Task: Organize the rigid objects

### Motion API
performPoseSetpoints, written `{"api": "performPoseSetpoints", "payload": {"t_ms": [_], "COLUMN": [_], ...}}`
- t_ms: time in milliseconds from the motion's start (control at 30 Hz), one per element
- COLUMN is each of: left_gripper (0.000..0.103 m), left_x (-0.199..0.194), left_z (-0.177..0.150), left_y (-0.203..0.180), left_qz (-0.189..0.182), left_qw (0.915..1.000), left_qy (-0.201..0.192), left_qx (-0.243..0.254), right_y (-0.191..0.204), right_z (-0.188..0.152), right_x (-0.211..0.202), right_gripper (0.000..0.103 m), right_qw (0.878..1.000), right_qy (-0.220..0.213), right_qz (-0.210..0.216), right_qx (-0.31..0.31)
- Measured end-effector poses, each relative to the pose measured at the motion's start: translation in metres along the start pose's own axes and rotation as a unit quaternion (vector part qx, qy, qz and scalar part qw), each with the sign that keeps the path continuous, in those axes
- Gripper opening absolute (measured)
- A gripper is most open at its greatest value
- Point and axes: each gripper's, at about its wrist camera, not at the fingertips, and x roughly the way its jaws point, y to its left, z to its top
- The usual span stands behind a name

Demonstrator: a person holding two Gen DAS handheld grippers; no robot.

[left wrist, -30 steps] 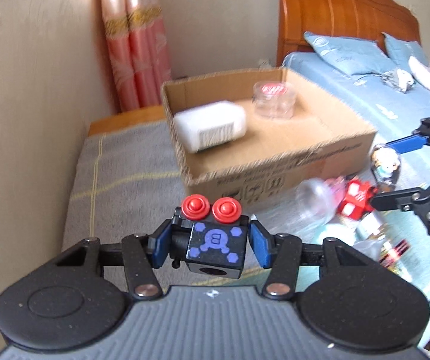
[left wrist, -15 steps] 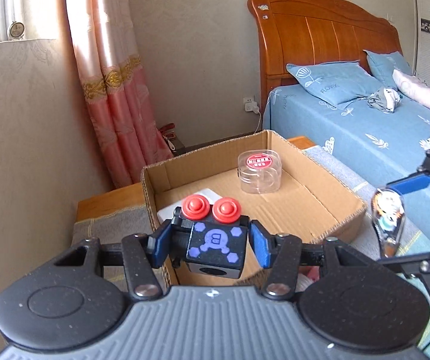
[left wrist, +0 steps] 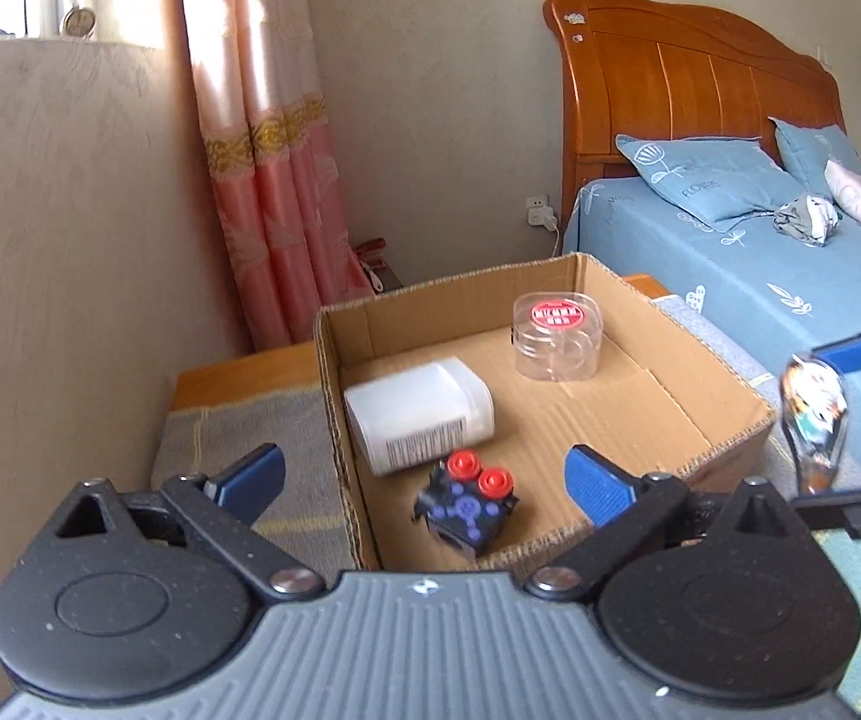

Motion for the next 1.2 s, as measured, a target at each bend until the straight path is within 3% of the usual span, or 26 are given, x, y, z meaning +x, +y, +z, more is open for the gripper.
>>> {"api": "performPoseSetpoints", "payload": {"t_ms": [233,433,767,900,967,1200], "left_gripper": [0.100,0.100,0.100,0.100,0.100,0.100], "left_x": [-0.014,-0.027,-0.037,-0.039,-0.040,-0.042], "left_z": [-0.029,-0.048,-0.059,-0.063,-0.064,-0.067], "left_y": [0.004,0.008,0.022,0.027,0.029,0.028], "left_qz": [0.018,0.038,0.048,0.051,0.051,0.049], "left_qw": [0.9987,0.9974,0.9957,0.9949,0.9945,0.9944], "left_qy": [0.034,0.035,0.032,0.033,0.035,0.037], "left_qx": [-0.035,-0.049,-0.073,-0.081,-0.084,-0.086], "right_y": [-0.003,-0.010,-0.026,-0.033,-0.037,-0.031], "right_z": [0.009,0.023,0.049,0.054,0.054,0.048], "right_x": [0.004,0.015,0.048,0.062,0.061,0.046], "right_gripper": [0.093,0.093,0.093,0.096,0.103,0.103], "right_qw": [1.000,1.000,0.998,0.995,0.994,0.994], "right_qy": [0.001,0.006,0.016,0.021,0.014,0.017], "right_qz": [0.003,-0.003,-0.036,-0.067,-0.072,-0.071], "right_qx": [0.009,0.024,0.042,0.069,0.085,0.078]}}
